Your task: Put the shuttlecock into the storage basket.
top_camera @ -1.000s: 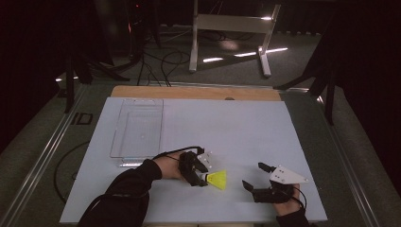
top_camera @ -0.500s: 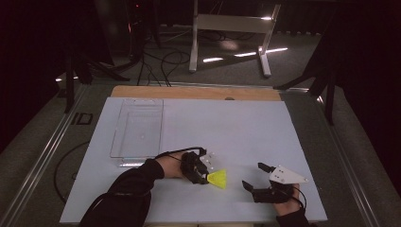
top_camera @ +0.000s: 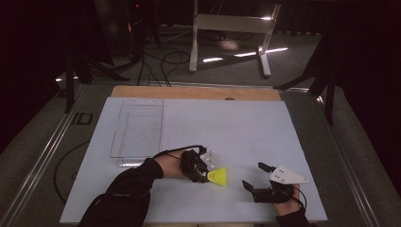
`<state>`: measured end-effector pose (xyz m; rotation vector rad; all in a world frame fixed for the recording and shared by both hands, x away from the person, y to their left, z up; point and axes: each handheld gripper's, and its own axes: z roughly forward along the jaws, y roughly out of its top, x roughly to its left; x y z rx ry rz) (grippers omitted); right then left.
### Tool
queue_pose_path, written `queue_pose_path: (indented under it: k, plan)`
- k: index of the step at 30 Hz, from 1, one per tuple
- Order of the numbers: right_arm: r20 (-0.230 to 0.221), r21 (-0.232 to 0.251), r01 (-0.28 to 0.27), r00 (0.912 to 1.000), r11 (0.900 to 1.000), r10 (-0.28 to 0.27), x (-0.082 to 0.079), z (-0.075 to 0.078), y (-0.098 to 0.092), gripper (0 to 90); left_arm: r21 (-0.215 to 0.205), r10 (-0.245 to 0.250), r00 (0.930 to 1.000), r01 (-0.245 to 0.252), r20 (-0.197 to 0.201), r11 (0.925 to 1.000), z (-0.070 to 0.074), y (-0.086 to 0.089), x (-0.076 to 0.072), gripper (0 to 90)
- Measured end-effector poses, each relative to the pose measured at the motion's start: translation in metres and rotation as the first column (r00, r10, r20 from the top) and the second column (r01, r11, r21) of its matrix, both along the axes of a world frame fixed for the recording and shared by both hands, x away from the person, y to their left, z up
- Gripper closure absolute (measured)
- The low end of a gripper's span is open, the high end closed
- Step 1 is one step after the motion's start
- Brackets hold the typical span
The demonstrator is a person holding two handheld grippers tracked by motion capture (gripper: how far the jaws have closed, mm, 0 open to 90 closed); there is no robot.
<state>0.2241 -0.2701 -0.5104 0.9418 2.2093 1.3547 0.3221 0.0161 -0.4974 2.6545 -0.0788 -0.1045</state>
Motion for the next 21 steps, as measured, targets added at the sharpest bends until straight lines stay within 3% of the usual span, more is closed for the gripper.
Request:
queue_pose_path:
  k: [1, 5, 10, 16, 21]
  plan:
    - [0.001, 0.001, 0.000, 1.0000, 1.000, 0.000, 0.000, 0.000, 0.000, 10.8, -0.004, 0.014, 0.9997, -0.014, -0.018, 0.9999, 0.001, 0.001, 0.000, 65.5]
    - [0.005, 0.001, 0.001, 1.0000, 1.000, -0.001, 0.000, 0.000, 0.000, 10.8, 0.002, 0.026, 0.9993, -0.026, -0.028, 0.9996, 0.007, 0.002, 0.000, 65.5]
    - [0.002, 0.002, 0.001, 1.0000, 1.000, -0.001, 0.000, 0.000, 0.000, 10.8, 0.032, 0.032, 0.9980, -0.030, -0.054, 0.9990, 0.014, 0.004, 0.000, 65.6]
    - [0.002, 0.003, 0.002, 1.0000, 1.000, -0.002, 0.000, 0.000, 0.000, 10.9, 0.073, 0.066, 0.9906, -0.058, -0.120, 0.9957, 0.021, 0.004, 0.000, 65.7]
    - [0.000, 0.002, 0.001, 1.0000, 1.000, -0.001, 0.000, 0.000, 0.001, 10.9, 0.096, 0.099, 0.9852, -0.086, -0.140, 0.9917, 0.030, 0.005, 0.000, 65.7]
